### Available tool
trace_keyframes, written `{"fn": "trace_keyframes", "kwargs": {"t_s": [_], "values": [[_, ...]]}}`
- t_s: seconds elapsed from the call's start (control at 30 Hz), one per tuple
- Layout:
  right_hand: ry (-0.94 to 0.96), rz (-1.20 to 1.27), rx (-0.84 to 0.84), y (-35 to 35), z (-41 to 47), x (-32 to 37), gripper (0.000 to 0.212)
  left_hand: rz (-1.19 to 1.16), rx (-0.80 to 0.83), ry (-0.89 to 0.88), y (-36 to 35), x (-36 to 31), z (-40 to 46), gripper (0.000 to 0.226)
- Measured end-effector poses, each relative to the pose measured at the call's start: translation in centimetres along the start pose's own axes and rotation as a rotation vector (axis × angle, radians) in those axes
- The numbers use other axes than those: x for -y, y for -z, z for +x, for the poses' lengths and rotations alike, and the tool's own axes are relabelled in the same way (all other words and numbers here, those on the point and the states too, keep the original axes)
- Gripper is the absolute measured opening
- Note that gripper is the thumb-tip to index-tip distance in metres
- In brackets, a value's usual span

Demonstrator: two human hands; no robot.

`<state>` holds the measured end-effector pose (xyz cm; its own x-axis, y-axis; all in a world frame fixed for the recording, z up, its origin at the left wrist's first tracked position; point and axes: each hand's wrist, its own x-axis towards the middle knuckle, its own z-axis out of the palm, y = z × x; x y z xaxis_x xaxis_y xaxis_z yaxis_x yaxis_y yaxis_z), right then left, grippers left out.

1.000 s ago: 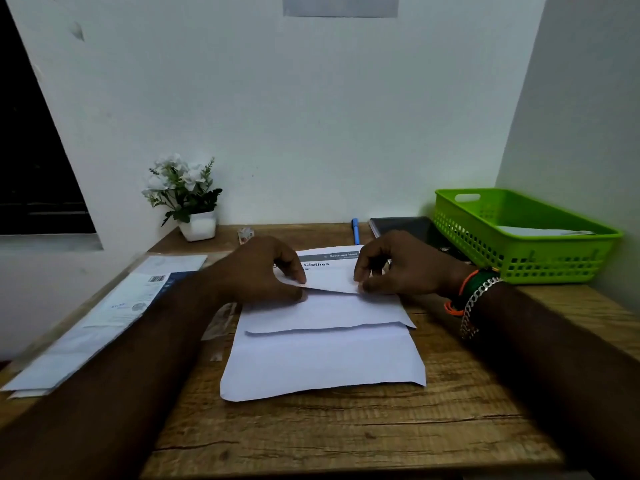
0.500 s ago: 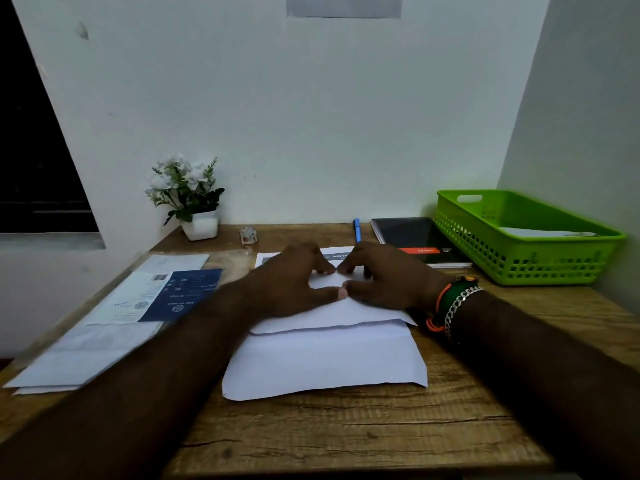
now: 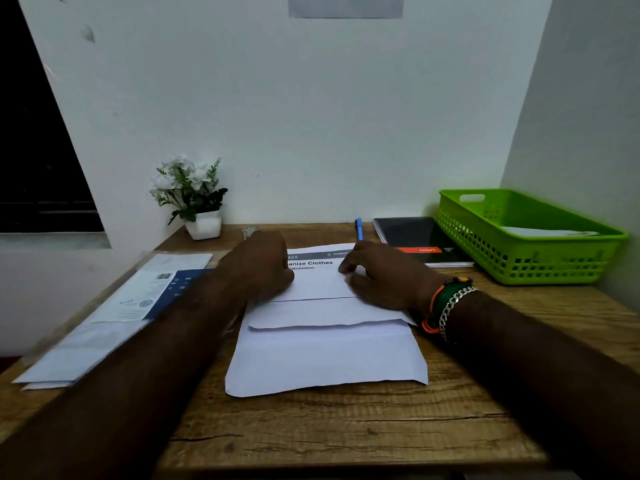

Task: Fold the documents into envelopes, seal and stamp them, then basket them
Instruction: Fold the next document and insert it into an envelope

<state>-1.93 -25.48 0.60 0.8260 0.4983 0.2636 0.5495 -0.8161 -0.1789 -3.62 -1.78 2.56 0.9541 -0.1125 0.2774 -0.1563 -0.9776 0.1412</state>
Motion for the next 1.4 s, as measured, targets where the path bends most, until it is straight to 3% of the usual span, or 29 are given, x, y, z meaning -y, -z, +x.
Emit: {"fn": "trace_keyframes", "kwargs": {"t_s": [0.1,0.2,0.27,0.37,0.43,0.57,0.7,1.1,1.2,1.3,1.4], "values": [[-0.04,-0.066,-0.038,0.1,0.4,-0.1,0.039,-0.002,0.02,-0.004,0.1,-0.1,0.2,0.03],[-0.17,-0.165,-0.045,0.7,0.6,-1.3,0.023,-0.015,0.003,0.013,0.2,0.1,0.1,0.026],[-0.224,-0.183,-0.057,1.0,0.6,-1.9,0.024,-0.005,-0.002,0.012,0.1,0.0,0.1,0.025],[-0.254,-0.234,-0.103,1.2,0.3,-1.8,0.033,-0.021,0.012,0.024,0.1,0.0,0.3,0.041],[-0.192,-0.247,-0.153,0.9,0.3,-1.5,0.025,-0.034,0.022,0.022,-0.1,0.1,0.3,0.051],[-0.086,-0.063,-0.088,-0.3,0.5,-1.2,0.032,-0.093,0.031,0.024,-1.4,0.2,0.1,0.05],[-0.071,0.028,-0.089,-0.7,1.0,-1.6,0.024,-0.155,0.045,0.02,-1.9,0.6,0.4,0.048],[-0.059,0.072,-0.11,-1.3,1.3,-2.2,0.031,-0.14,0.075,0.005,-2.0,0.4,0.4,0.041],[-0.017,0.166,-0.144,-1.1,1.1,-2.1,0.024,-0.136,0.008,-0.044,-2.3,0.4,0.1,0.041],[-0.005,0.367,-0.233,-0.1,1.0,-1.8,0.012,-0.25,-0.123,-0.171,-2.4,-0.4,0.1,0.024],[0.03,0.569,-0.296,0.9,0.9,-1.5,0.017,-0.354,-0.217,-0.209,-2.0,-1.9,0.2,0.015]]}}
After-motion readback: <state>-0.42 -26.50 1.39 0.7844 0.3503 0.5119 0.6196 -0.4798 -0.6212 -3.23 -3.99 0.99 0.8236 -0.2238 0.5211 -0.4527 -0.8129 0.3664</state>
